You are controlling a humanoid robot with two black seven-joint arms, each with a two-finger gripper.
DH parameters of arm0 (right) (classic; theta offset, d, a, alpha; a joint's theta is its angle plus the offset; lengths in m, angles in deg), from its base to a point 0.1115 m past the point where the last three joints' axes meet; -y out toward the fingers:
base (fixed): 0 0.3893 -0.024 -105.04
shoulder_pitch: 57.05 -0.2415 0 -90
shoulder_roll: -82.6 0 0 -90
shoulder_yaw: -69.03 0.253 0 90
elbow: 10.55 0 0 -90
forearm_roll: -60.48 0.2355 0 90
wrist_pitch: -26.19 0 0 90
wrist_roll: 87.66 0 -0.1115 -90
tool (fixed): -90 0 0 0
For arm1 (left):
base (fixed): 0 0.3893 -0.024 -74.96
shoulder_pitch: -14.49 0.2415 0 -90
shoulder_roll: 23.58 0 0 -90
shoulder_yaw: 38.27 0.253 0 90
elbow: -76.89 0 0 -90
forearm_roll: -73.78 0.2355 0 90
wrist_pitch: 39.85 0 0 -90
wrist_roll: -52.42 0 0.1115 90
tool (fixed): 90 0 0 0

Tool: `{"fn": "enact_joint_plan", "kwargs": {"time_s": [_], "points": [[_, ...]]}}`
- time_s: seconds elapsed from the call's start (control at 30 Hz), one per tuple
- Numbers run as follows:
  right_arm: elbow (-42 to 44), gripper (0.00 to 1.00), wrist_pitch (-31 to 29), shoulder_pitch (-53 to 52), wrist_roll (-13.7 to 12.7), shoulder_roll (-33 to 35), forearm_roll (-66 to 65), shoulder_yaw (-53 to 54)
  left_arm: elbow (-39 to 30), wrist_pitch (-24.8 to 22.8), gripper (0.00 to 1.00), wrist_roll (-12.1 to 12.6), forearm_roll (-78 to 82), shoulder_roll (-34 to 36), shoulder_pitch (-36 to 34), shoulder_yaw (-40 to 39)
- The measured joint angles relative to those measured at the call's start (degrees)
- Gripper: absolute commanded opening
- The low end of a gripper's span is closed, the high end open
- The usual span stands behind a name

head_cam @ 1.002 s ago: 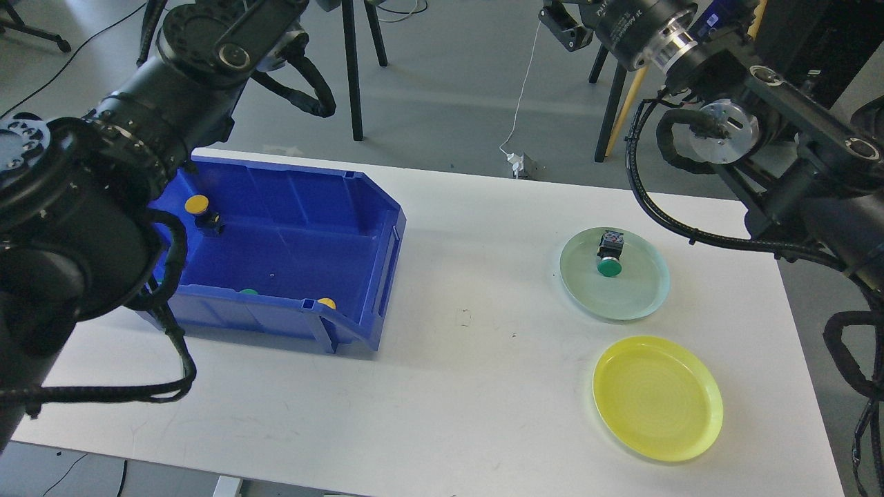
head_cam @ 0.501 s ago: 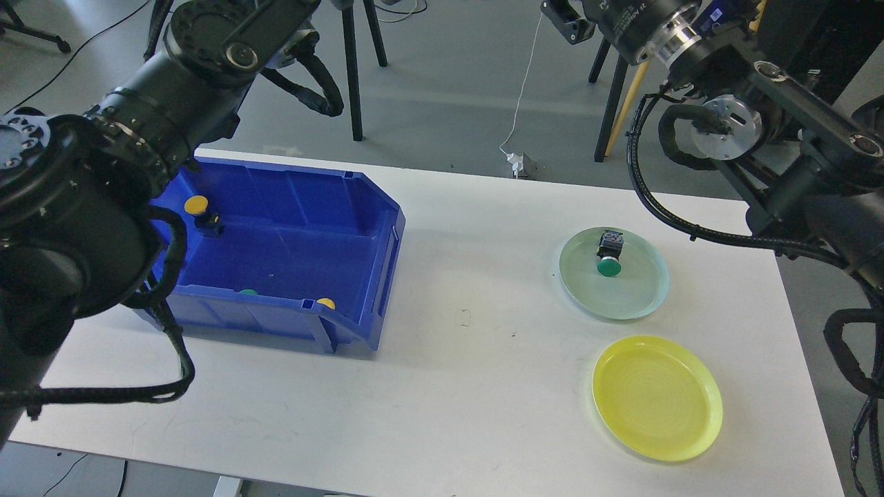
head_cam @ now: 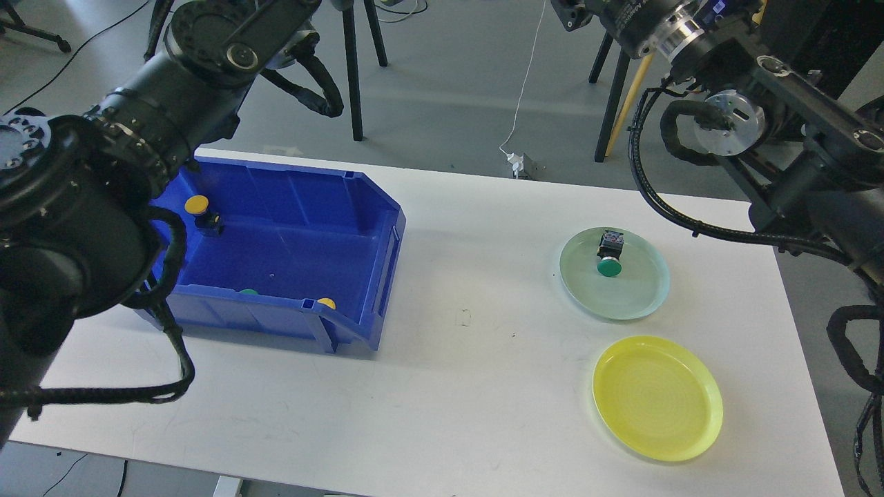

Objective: Pass button and place on color plate

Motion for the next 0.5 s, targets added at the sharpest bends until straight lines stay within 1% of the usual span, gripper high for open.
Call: {"fn": "enact_joint_plan", "kwargs": {"time_s": [0.17,0.37,0.5], "points": [[0.01,0.52,0.02,0.02,-0.09,0.07,-0.04,-0.09,0.0,0.0,0.25,0.0,-0.31,0.0,0.0,-0.03],[0.06,0.47,0.03,0.16,-0.1,0.16,-0.23,-0.21,0.04,0.0,0.25,0.0,-0.41,0.0,0.02,-0.07],[0.06,0.38,0.03,0.17,-0.1,0.16,-0.41,-0.27,0.09,0.01,0.25,0.0,-0.44,0.0,0.11,-0.11]]}}
